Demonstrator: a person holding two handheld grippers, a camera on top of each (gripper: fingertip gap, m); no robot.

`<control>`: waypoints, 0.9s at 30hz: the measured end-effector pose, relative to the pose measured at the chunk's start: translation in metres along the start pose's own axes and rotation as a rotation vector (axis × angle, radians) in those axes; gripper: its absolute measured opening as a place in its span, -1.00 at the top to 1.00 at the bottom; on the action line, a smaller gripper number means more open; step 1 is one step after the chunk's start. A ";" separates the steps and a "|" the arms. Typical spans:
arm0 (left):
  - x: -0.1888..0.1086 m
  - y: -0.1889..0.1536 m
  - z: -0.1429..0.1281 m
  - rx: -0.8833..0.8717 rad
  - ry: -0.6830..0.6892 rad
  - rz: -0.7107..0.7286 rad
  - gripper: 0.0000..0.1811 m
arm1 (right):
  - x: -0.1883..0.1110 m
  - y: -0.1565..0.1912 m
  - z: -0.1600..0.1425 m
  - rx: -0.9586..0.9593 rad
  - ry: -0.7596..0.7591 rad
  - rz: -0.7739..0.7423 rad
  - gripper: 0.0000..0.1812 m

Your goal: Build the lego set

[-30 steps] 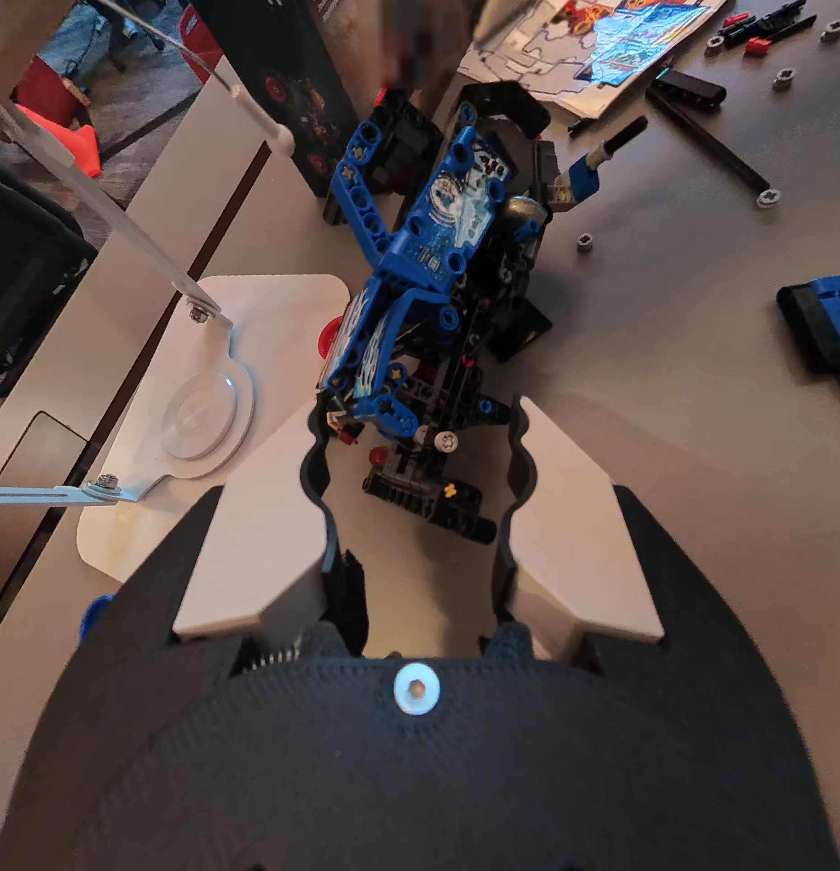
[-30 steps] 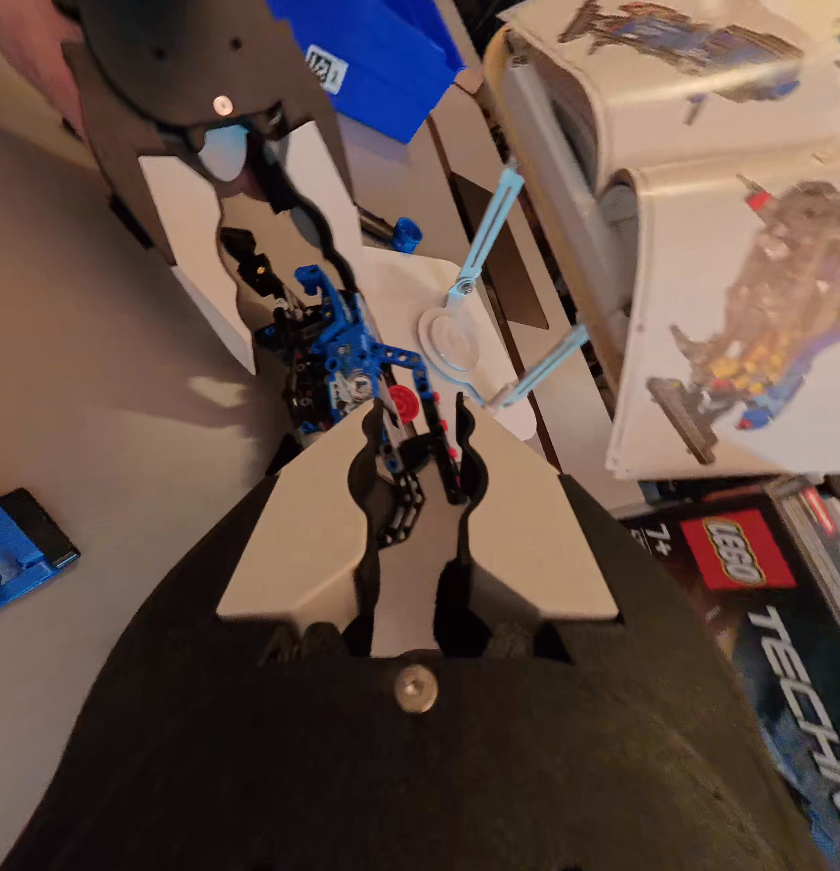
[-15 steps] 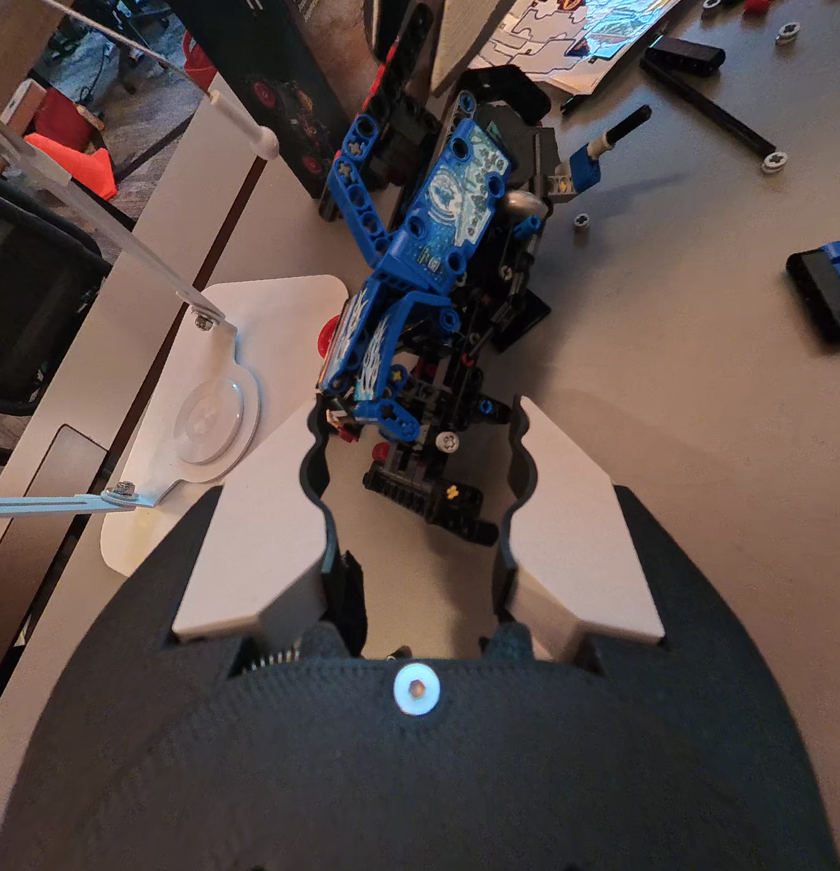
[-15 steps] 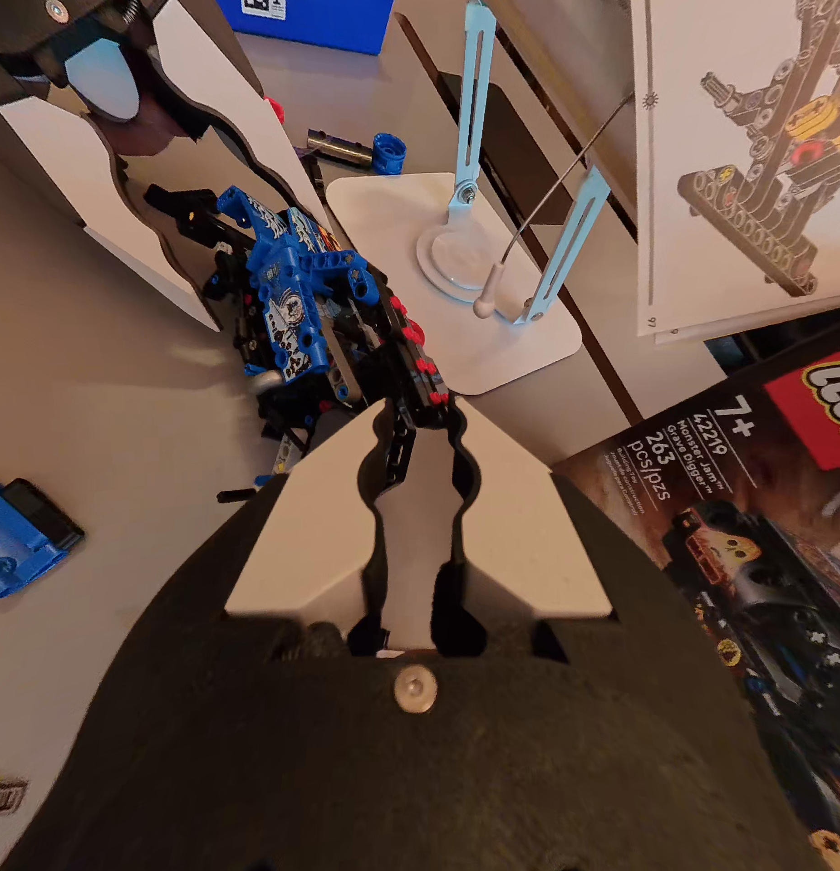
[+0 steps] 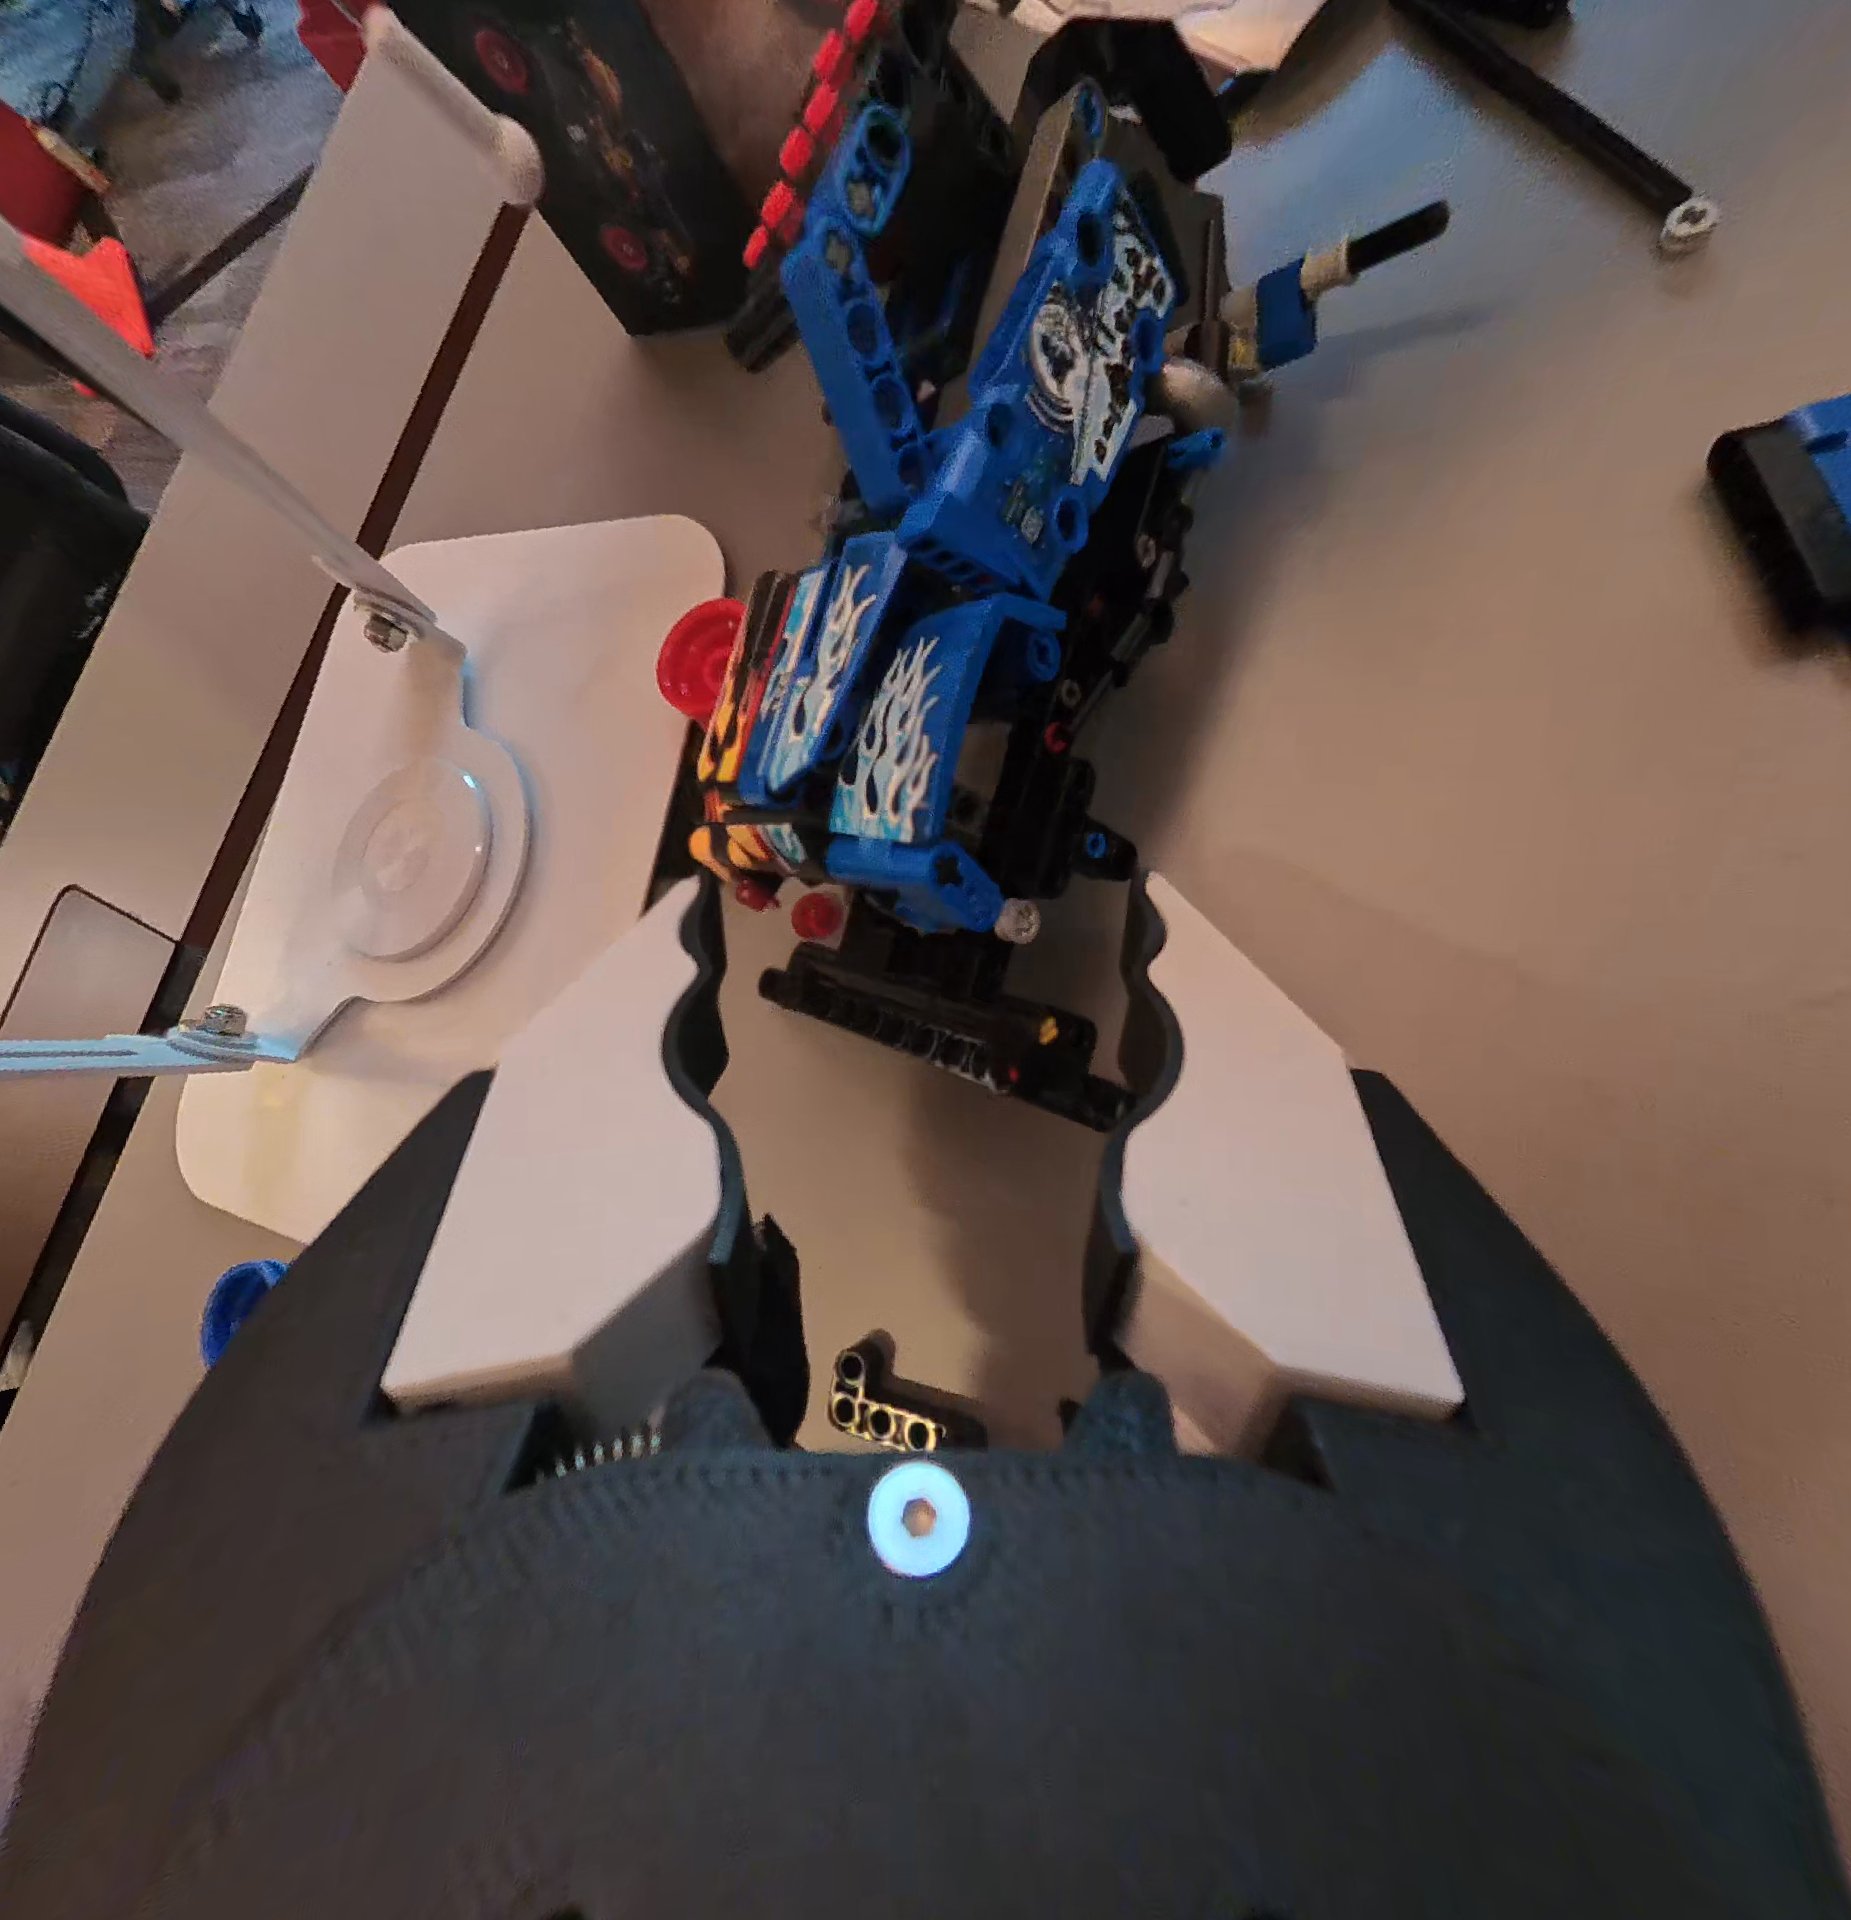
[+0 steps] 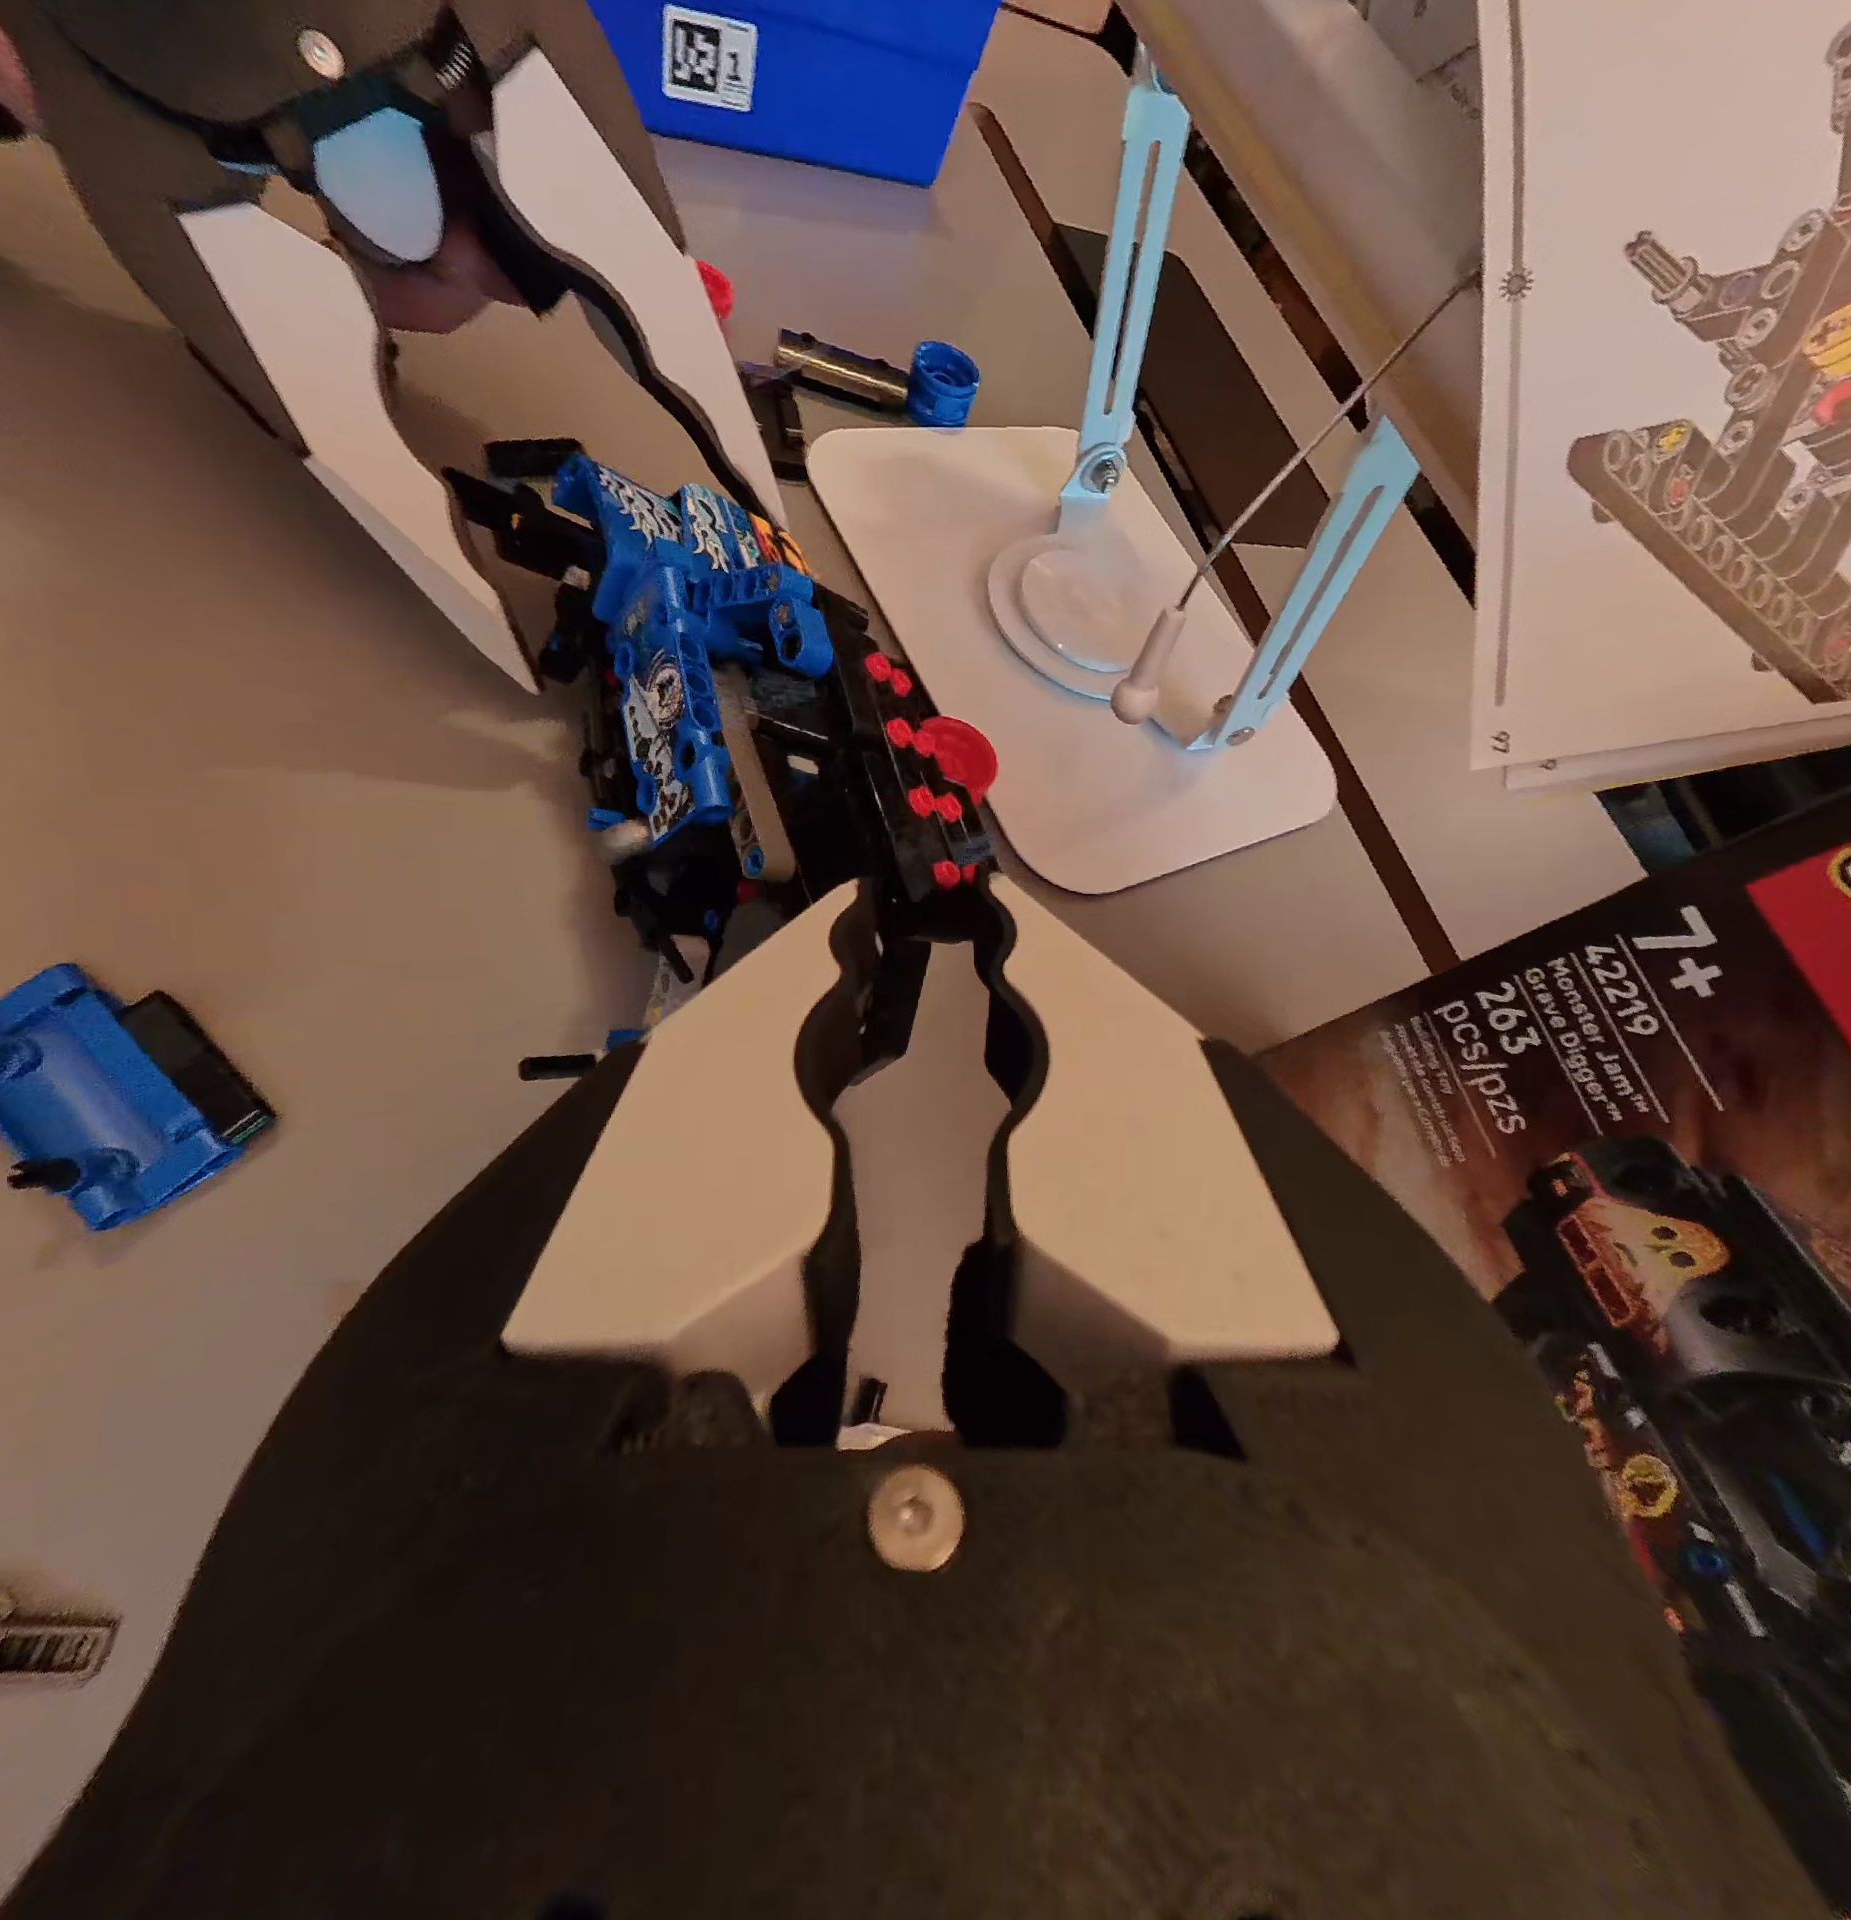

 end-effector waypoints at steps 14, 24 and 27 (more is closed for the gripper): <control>-0.001 0.006 -0.007 -0.052 -0.003 -0.004 0.17 | 0.000 0.001 -0.001 0.016 -0.006 0.002 0.81; 0.002 0.013 -0.020 -0.103 0.057 0.021 0.31 | 0.003 0.010 0.007 -0.001 0.014 -0.031 0.80; 0.002 0.015 -0.023 -0.121 0.066 0.028 0.34 | 0.004 0.015 0.011 -0.018 0.031 -0.052 0.80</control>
Point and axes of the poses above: each gripper's, where its closed fingertips meet, x out along the fingers, z out of its top, y = z × x across the jaws, the point moved 8 cm from there along -x, back along the fingers, and after that the axes turned 14 degrees about -z, right-handed, at the moved point
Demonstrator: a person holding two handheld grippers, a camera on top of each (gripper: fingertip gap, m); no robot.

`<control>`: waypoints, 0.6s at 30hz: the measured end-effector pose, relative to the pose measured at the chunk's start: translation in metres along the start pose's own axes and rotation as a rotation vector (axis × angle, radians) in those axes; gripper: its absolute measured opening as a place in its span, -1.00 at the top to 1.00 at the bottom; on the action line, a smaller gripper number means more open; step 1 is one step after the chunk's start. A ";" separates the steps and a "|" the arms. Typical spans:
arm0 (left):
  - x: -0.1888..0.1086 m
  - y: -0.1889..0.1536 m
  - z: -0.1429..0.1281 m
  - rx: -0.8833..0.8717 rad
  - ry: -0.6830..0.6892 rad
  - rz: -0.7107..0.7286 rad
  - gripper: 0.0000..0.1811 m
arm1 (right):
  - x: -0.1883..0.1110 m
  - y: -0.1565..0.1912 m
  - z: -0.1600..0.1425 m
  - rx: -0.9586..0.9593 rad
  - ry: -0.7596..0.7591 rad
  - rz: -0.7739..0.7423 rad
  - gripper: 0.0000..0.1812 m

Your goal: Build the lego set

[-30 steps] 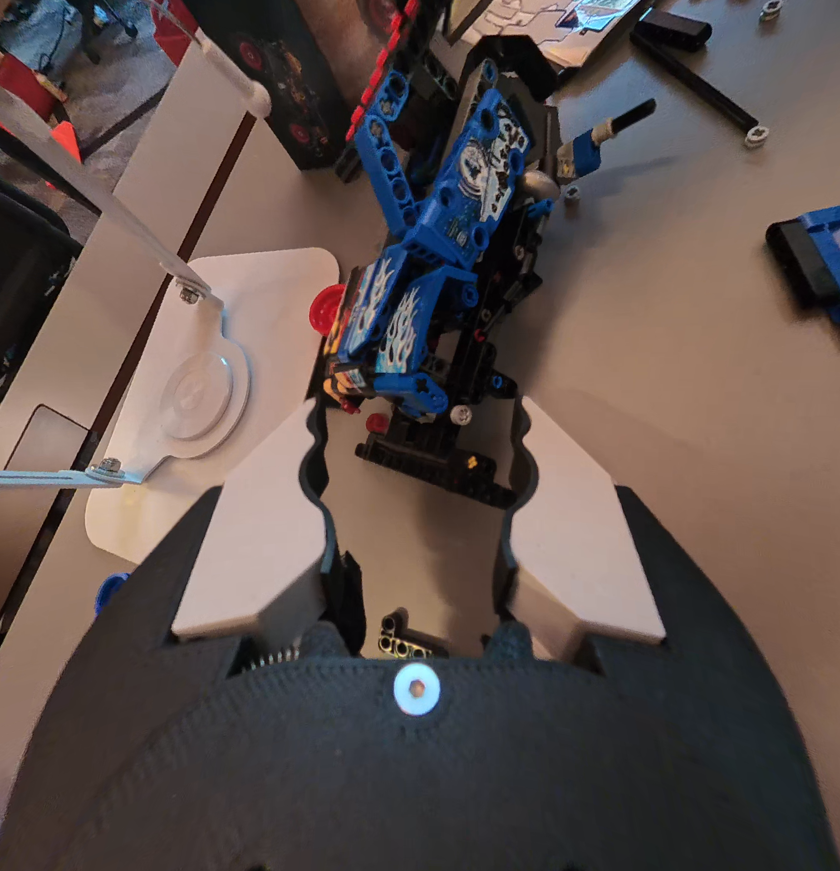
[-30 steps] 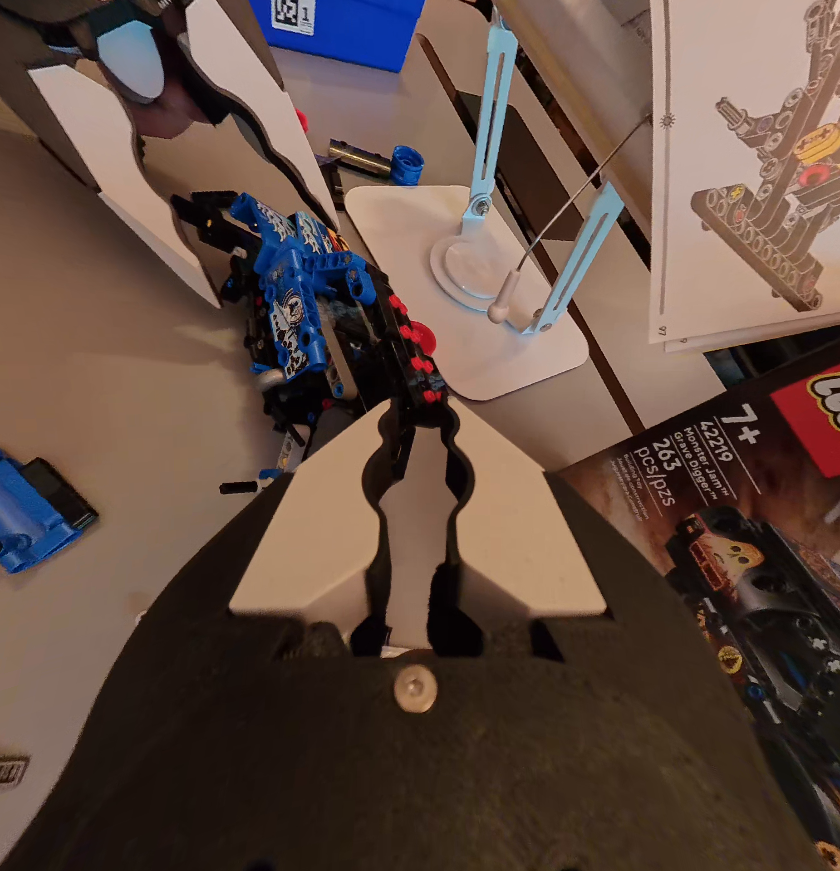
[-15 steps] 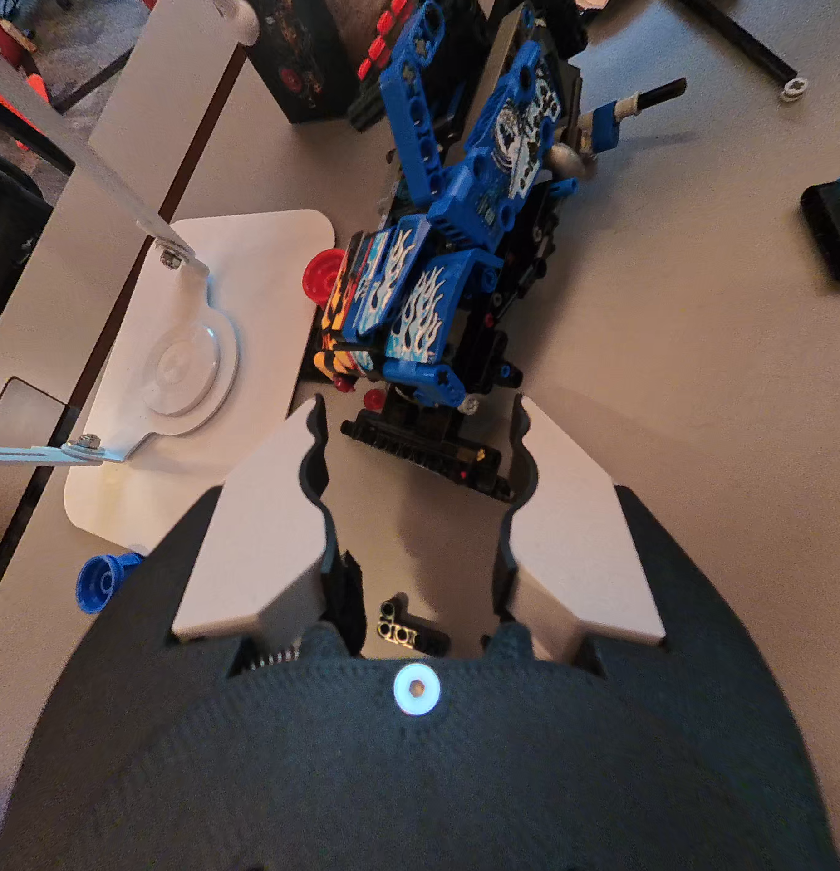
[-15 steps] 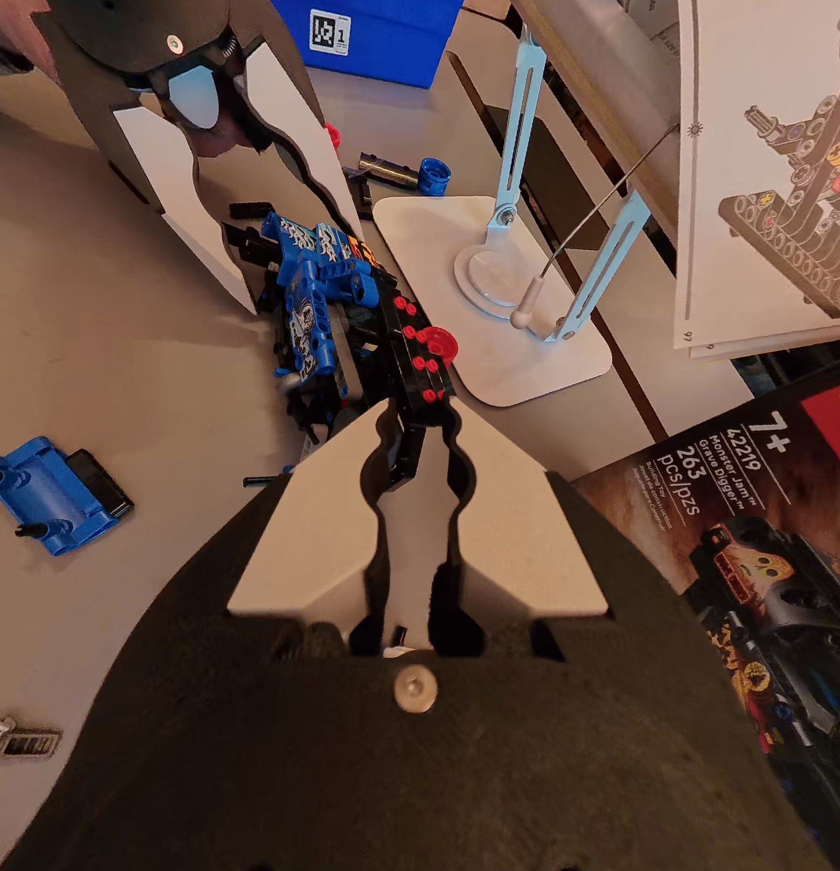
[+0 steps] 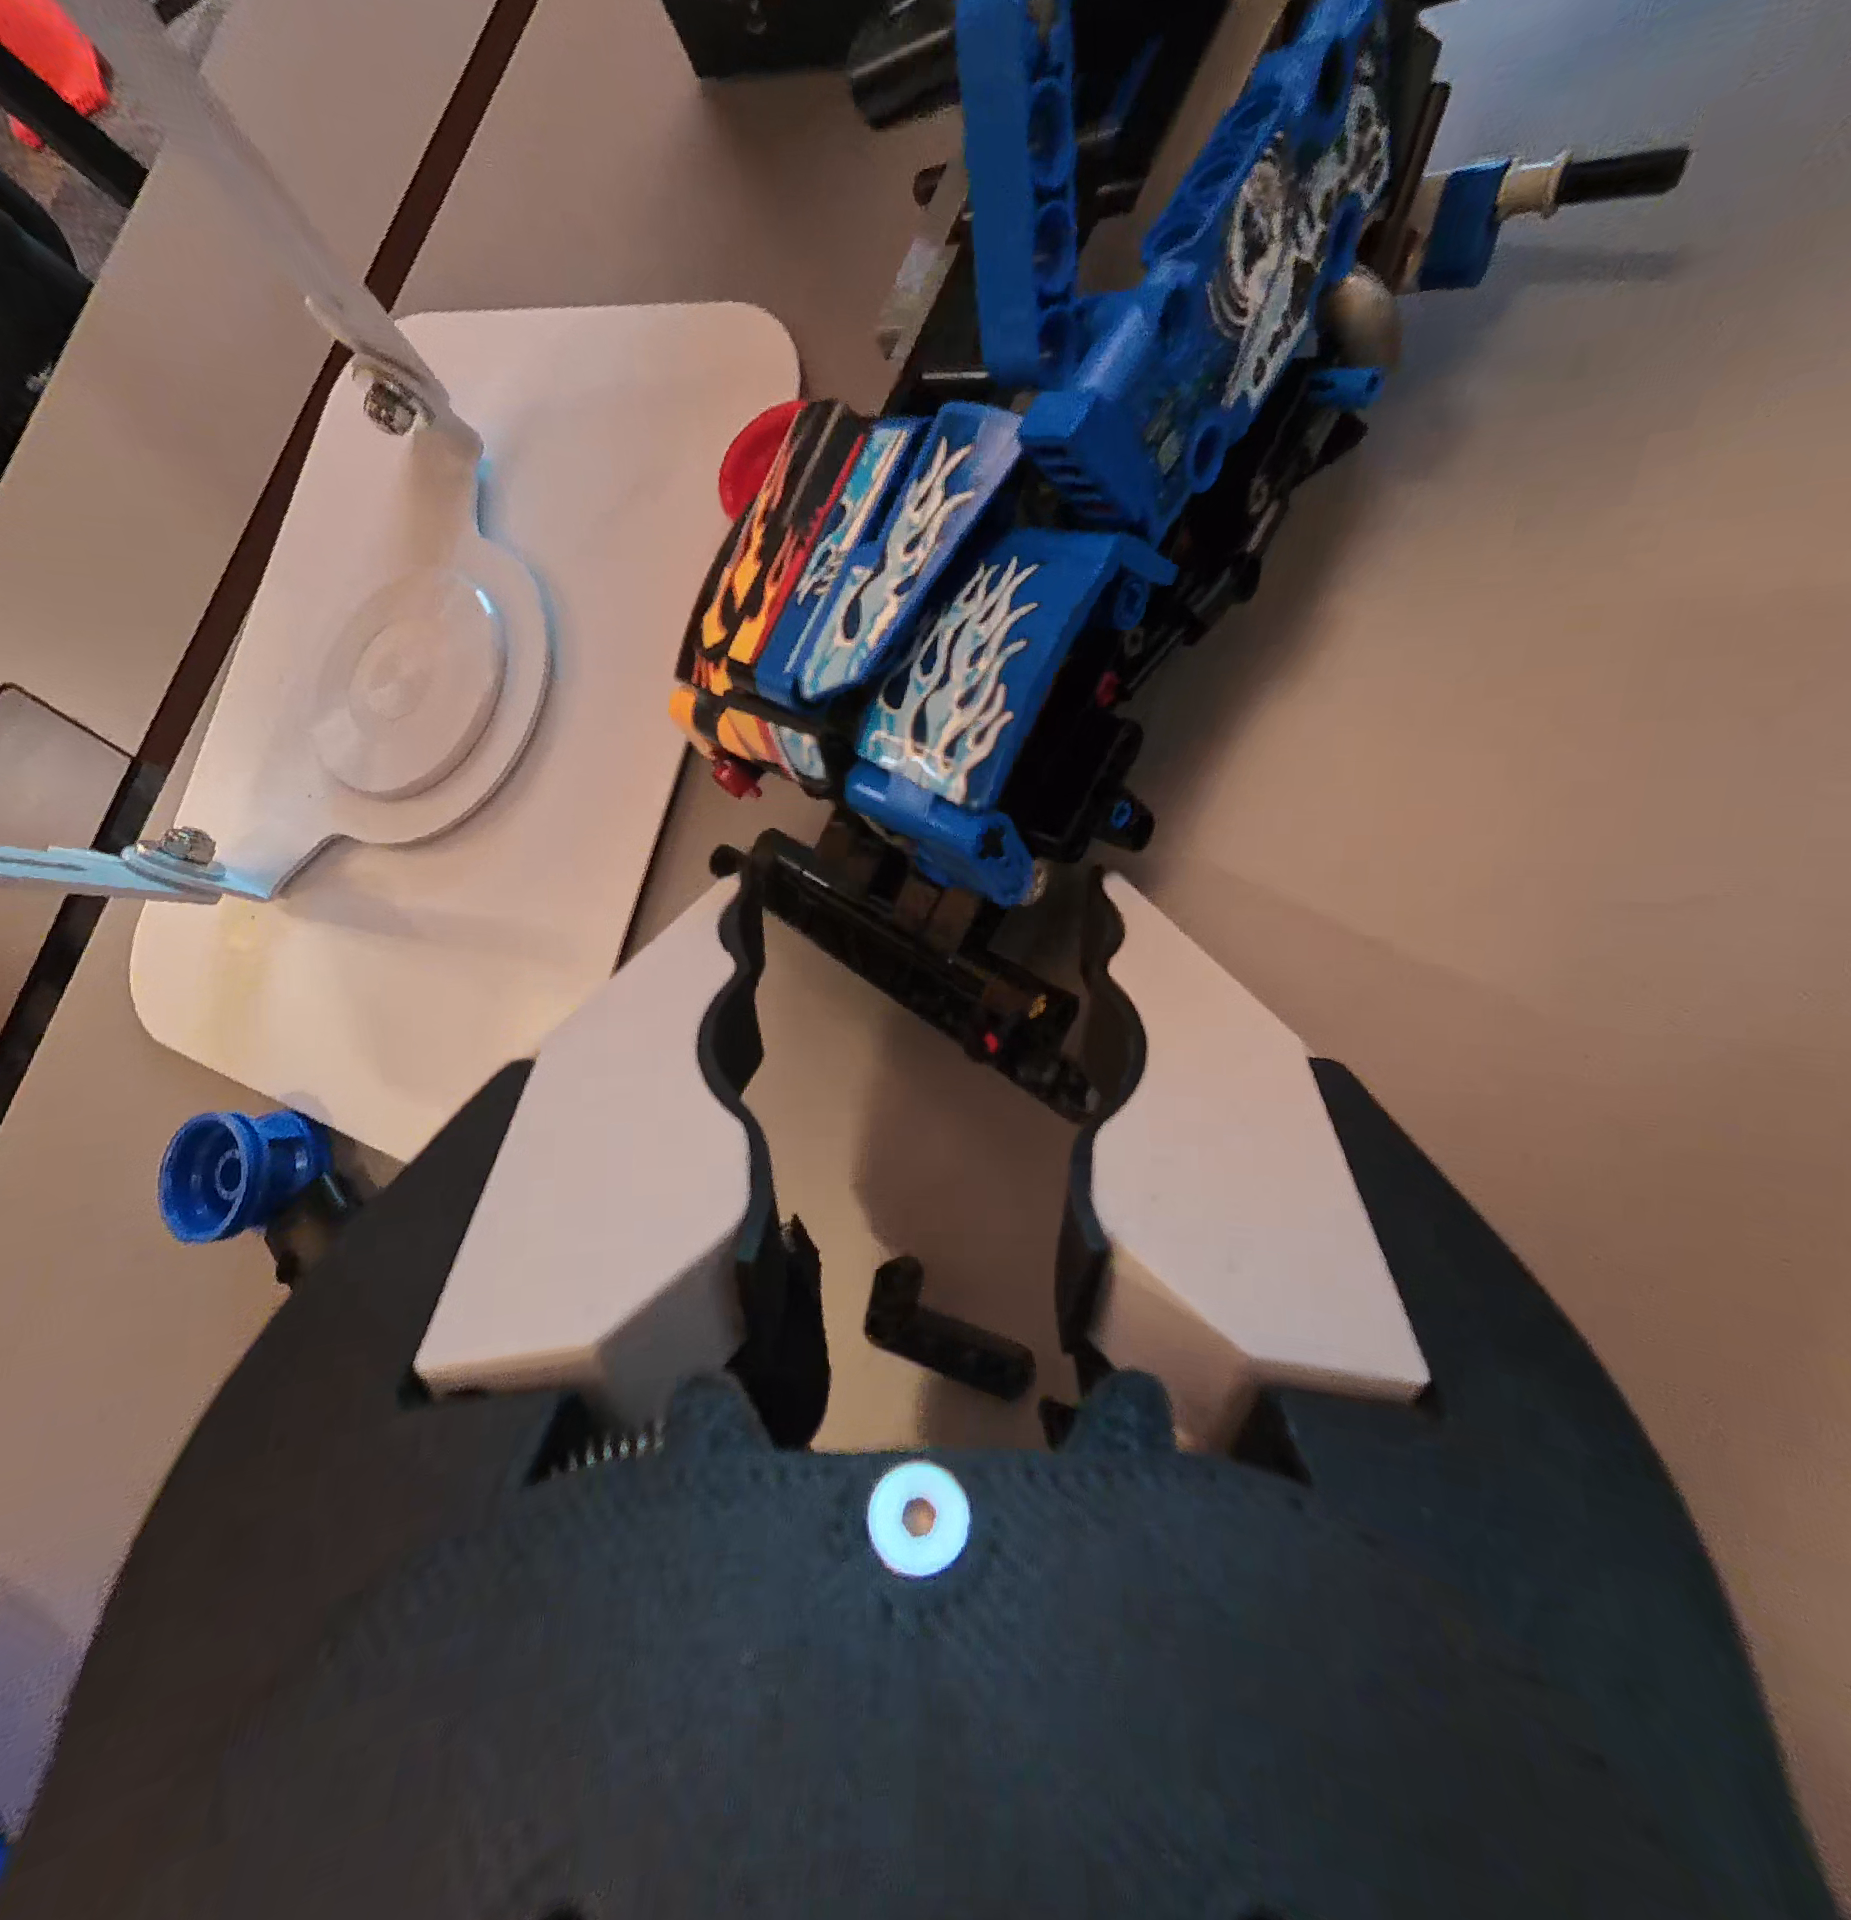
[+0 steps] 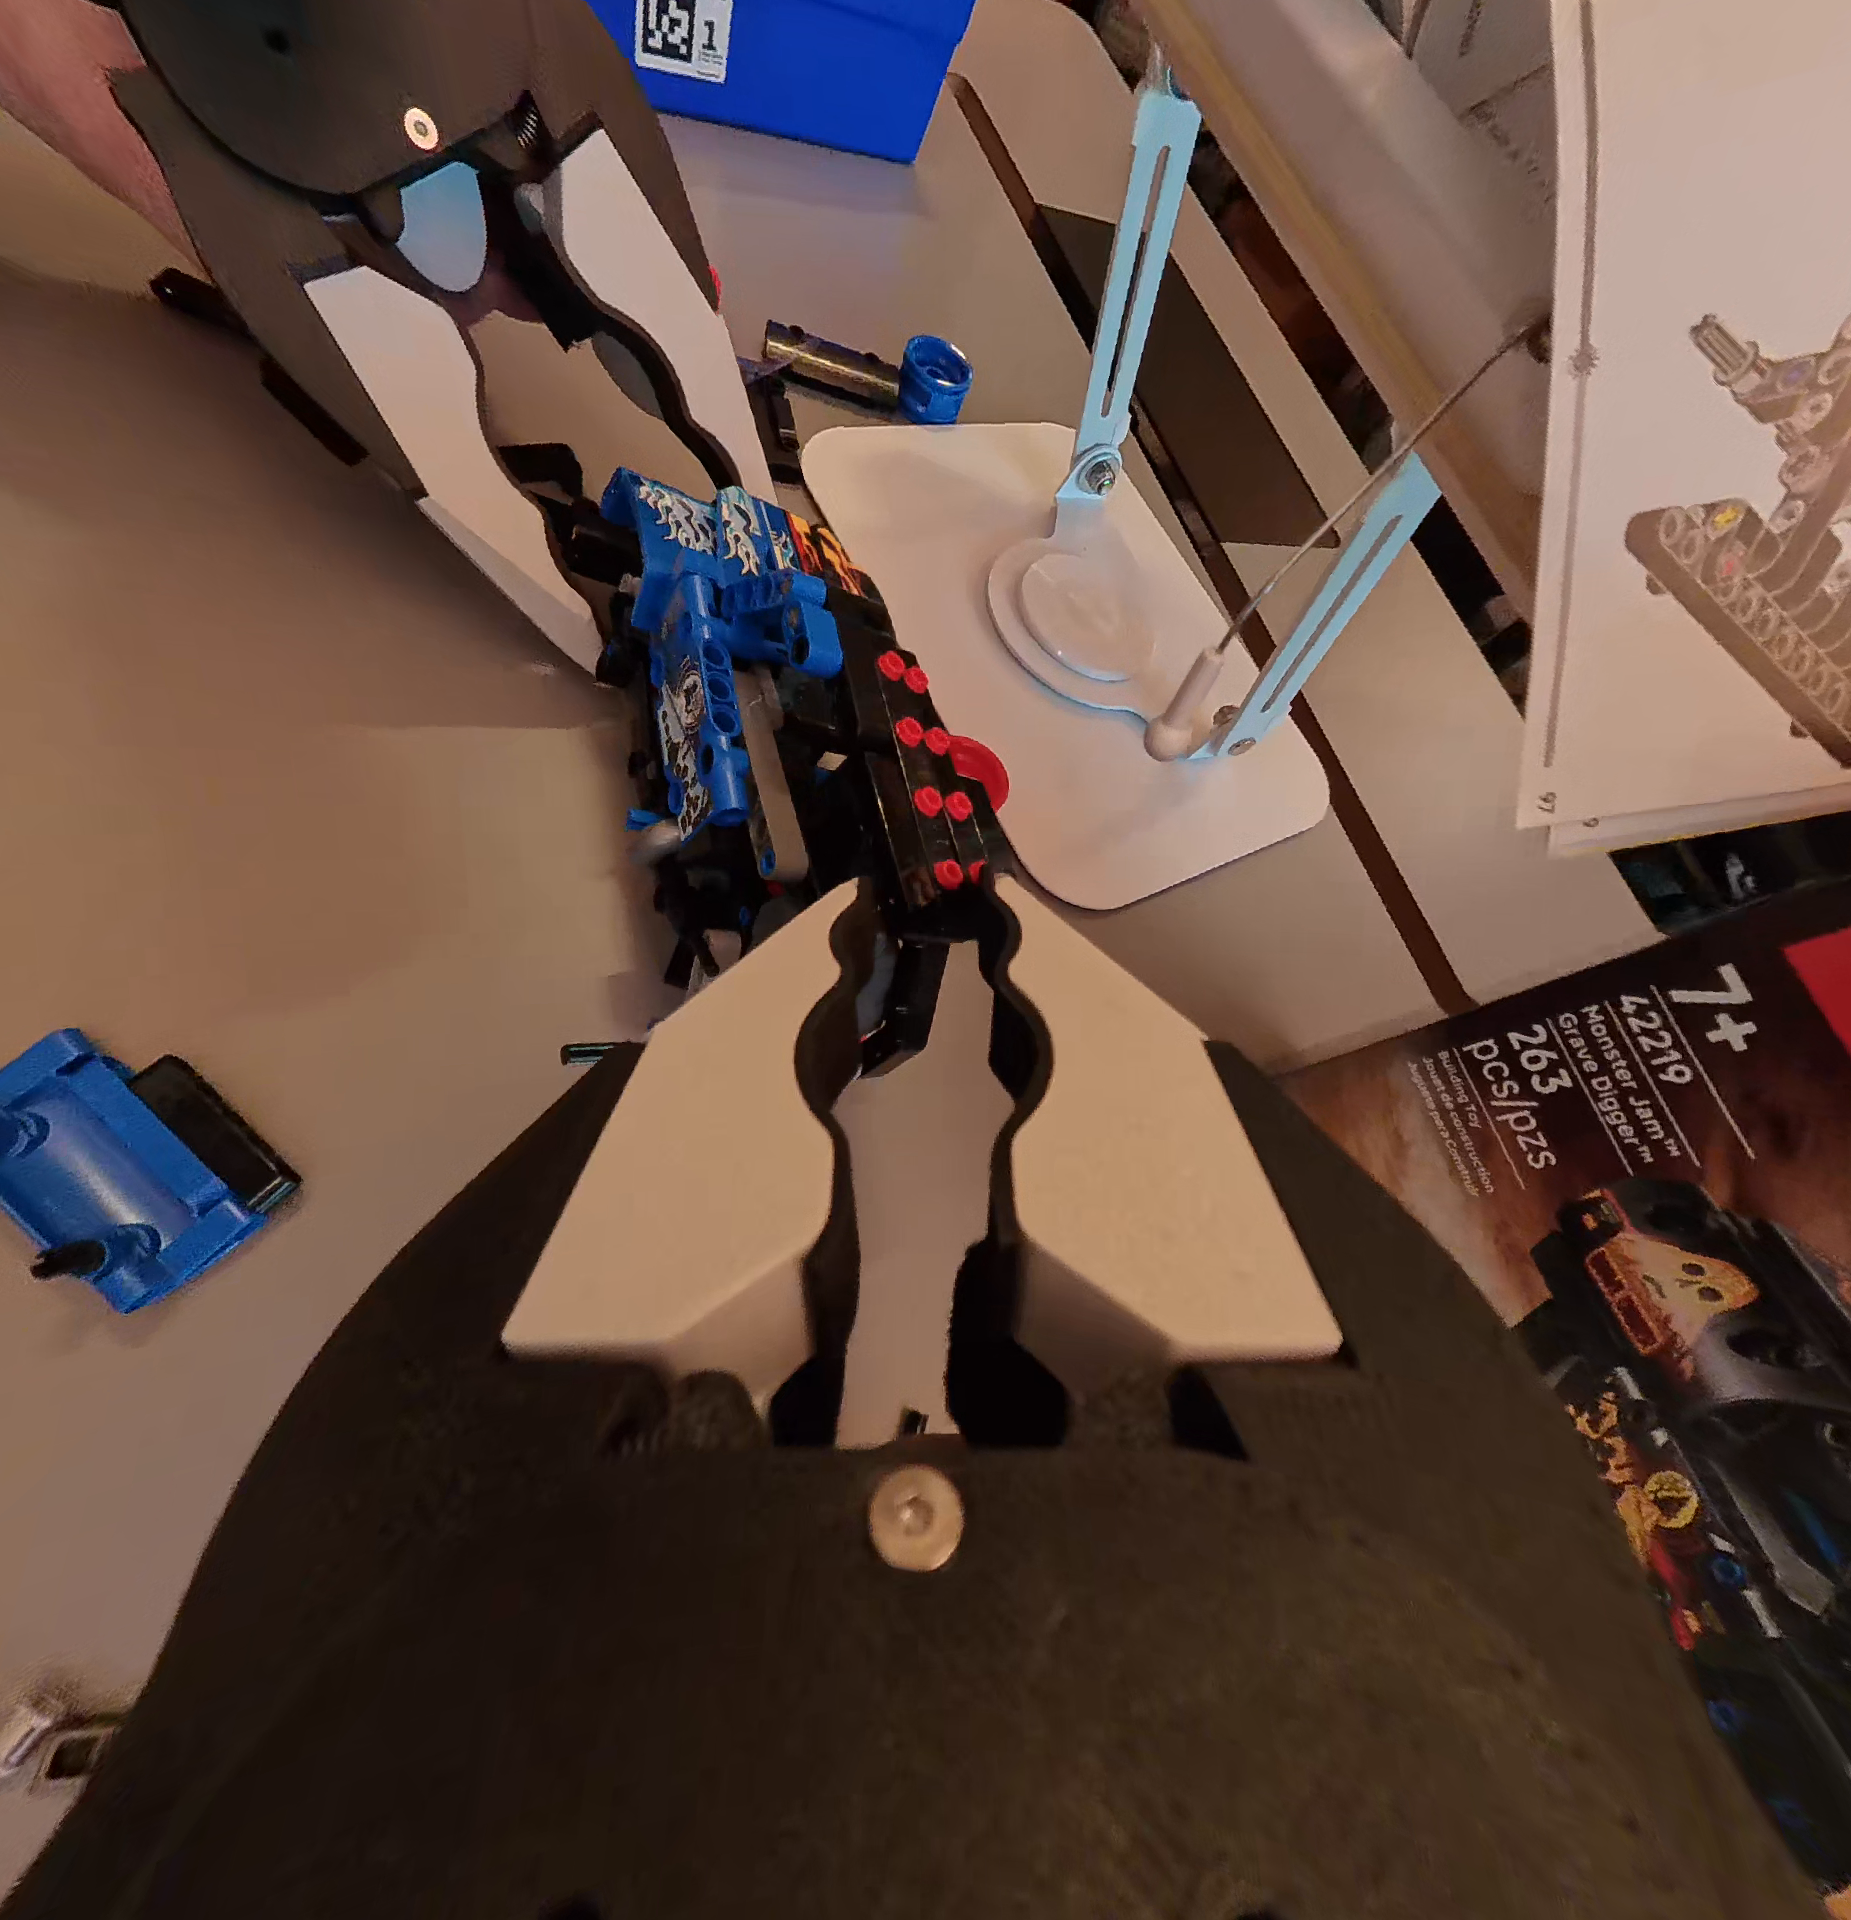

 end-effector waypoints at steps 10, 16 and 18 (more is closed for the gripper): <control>-0.004 0.007 -0.009 -0.044 0.000 0.006 0.40 | 0.006 0.026 0.015 -0.201 0.048 -0.131 0.80; -0.006 0.007 -0.011 -0.057 0.003 -0.005 0.39 | 0.008 0.030 0.016 -0.264 0.057 -0.188 0.81; -0.007 0.007 -0.012 -0.062 0.002 -0.010 0.39 | 0.009 0.031 0.016 -0.296 0.065 -0.220 0.82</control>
Point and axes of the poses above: each gripper's, where its closed fingertips meet, x out along the fingers, z out of its top, y = z × x across the jaws, the point moved 8 cm from there along -x, back along the fingers, and after that the axes turned 14 degrees about -z, right-handed, at the moved point
